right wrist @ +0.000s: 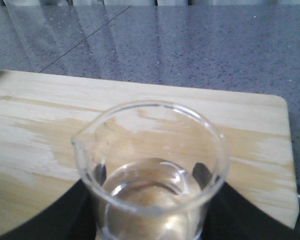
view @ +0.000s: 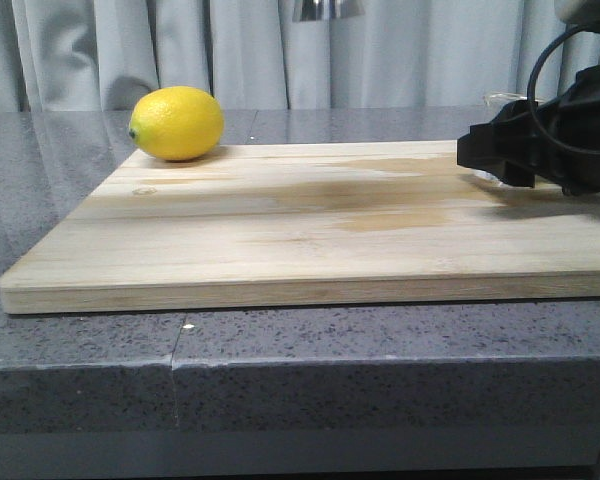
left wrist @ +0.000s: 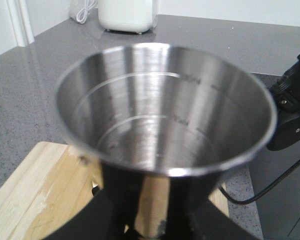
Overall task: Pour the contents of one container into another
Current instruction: 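Lift the beaker with the right gripper toward the held jigger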
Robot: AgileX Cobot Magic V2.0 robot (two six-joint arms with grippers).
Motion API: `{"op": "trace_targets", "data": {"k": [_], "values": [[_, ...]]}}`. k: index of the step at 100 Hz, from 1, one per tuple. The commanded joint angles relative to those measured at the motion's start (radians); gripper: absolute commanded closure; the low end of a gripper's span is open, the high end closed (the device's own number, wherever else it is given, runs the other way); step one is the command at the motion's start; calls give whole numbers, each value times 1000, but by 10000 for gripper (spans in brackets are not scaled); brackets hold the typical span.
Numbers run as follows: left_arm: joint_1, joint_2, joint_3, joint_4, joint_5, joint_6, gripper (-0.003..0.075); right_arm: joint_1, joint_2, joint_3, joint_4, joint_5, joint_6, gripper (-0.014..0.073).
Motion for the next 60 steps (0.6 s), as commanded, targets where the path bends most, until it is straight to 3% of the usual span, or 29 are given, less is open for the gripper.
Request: {"op": "trace_targets", "data": {"k": [1, 17, 37, 60], "values": [[2, -26, -32, -67, 37, -13, 739, 0, -56, -28, -32, -82, -11, 357], [2, 0, -32, -64, 37, -13, 739, 0, -144, -29, -84, -45, -11, 357], [2, 55, -32, -66, 53, -13, 739, 0, -299, -114, -198, 171, -11, 357], [2, 93, -32, -76, 86, 21, 739, 0, -391, -224, -287, 260, -8, 357]]}}
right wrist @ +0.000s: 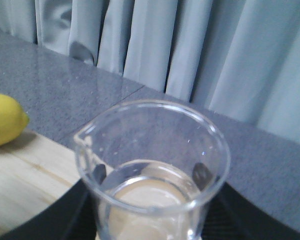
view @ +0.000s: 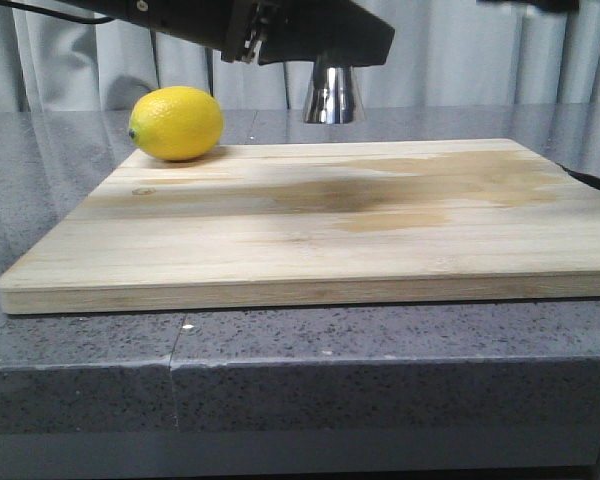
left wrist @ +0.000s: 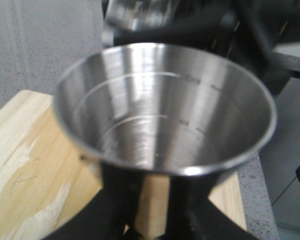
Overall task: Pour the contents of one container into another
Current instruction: 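Lift the beaker with the right gripper toward the held jigger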
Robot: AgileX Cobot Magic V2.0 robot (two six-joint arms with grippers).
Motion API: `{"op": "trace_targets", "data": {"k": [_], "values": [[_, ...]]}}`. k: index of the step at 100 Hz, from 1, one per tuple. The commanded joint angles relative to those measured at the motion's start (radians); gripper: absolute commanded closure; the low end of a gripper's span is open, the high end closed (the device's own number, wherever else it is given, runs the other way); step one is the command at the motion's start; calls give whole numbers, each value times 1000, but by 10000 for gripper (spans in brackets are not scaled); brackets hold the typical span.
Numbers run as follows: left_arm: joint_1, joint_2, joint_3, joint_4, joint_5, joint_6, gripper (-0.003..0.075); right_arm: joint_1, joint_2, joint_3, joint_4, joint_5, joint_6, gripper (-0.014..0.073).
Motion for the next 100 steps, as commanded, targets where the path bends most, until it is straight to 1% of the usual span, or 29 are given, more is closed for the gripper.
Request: {"op": "trace_targets", "data": {"k": [1, 19, 38, 59, 79, 100], "values": [[2, -38, -32, -82, 62, 17, 739, 0, -49, -71, -43, -32, -5, 357], [2, -12, -32, -95, 89, 42, 739, 55, -51, -151, -98, 62, -5, 357], [-9, 15, -32, -95, 150, 42, 739, 118, -51, -204, -194, 74, -5, 357], [-37, 15, -32, -83, 183, 43, 739, 118, -51, -246, -298, 76, -5, 357], [-60, 15, -32, -67, 188, 53, 739, 118, -51, -251, -383, 70, -5, 357], [-61, 15, -32, -67, 188, 53, 739, 118, -51, -251, -435, 58, -5, 357]]}}
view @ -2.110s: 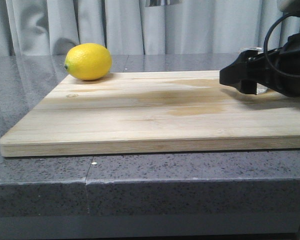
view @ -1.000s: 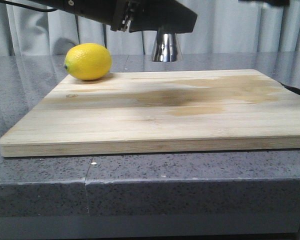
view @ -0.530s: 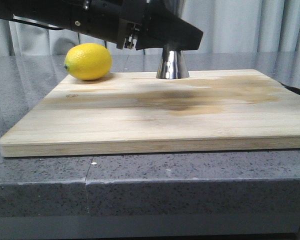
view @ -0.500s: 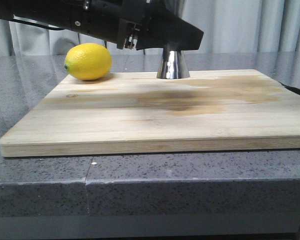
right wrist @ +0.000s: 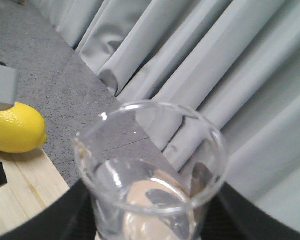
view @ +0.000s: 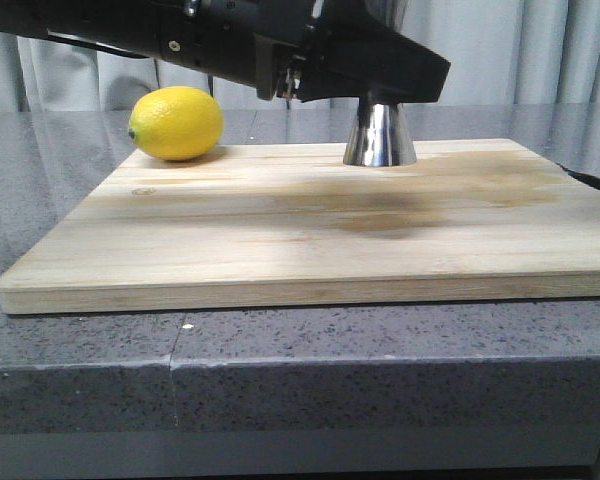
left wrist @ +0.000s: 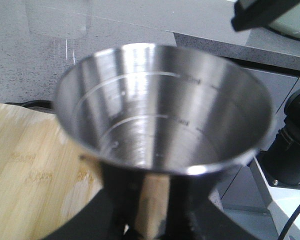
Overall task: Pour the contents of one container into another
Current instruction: 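Lift the beaker with the right gripper toward the held jigger, then tilt the beaker with the right gripper, pouring liquid into the jigger cup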
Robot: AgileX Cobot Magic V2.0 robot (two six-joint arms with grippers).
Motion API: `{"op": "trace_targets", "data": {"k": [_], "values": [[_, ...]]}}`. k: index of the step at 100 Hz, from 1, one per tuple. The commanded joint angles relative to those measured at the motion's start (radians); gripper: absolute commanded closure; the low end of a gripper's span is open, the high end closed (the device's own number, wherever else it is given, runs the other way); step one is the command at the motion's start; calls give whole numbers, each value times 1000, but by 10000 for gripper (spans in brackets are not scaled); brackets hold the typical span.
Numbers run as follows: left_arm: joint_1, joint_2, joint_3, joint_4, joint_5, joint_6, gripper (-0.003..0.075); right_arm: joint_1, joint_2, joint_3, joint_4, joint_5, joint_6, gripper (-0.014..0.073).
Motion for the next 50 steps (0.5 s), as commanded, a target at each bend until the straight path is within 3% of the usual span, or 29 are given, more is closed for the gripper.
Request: {"op": "trace_targets", "data": {"k": [1, 50], "values": [[-9, -49, -30, -68, 54, 3, 739, 0, -31, -40, -21, -73, -5, 357], [-9, -49, -30, -68, 54, 4, 739, 0, -31, -40, -192, -121, -5, 357]]}}
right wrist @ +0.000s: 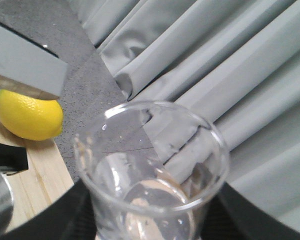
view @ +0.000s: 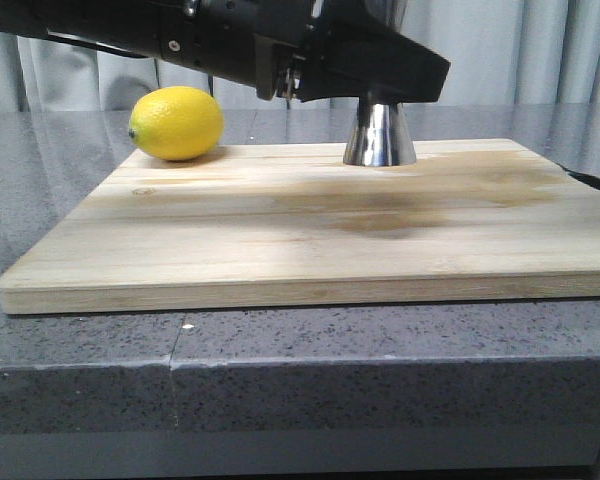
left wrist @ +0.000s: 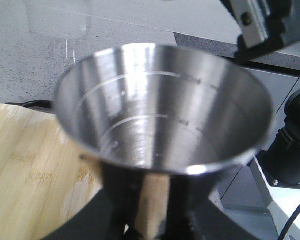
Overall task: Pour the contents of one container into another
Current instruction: 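Tilt the beaker with the right gripper, pouring liquid into the jigger cup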
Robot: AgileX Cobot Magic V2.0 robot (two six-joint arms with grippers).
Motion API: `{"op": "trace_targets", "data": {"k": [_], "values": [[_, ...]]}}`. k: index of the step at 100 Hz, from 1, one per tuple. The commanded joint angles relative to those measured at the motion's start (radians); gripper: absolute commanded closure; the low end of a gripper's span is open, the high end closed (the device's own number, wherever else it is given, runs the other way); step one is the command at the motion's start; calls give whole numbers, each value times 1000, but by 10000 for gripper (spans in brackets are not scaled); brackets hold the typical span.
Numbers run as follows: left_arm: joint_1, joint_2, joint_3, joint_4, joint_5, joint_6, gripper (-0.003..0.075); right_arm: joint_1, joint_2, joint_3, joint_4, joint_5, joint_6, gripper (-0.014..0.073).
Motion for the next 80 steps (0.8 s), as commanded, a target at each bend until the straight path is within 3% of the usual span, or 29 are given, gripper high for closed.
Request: {"op": "trace_targets", "data": {"k": [1, 80], "values": [[-9, -49, -30, -68, 54, 2, 739, 0, -31, -40, -13, -65, -5, 357], [-9, -49, -30, -62, 72, 2, 739, 0, -31, -40, -190, -72, -12, 357]]}}
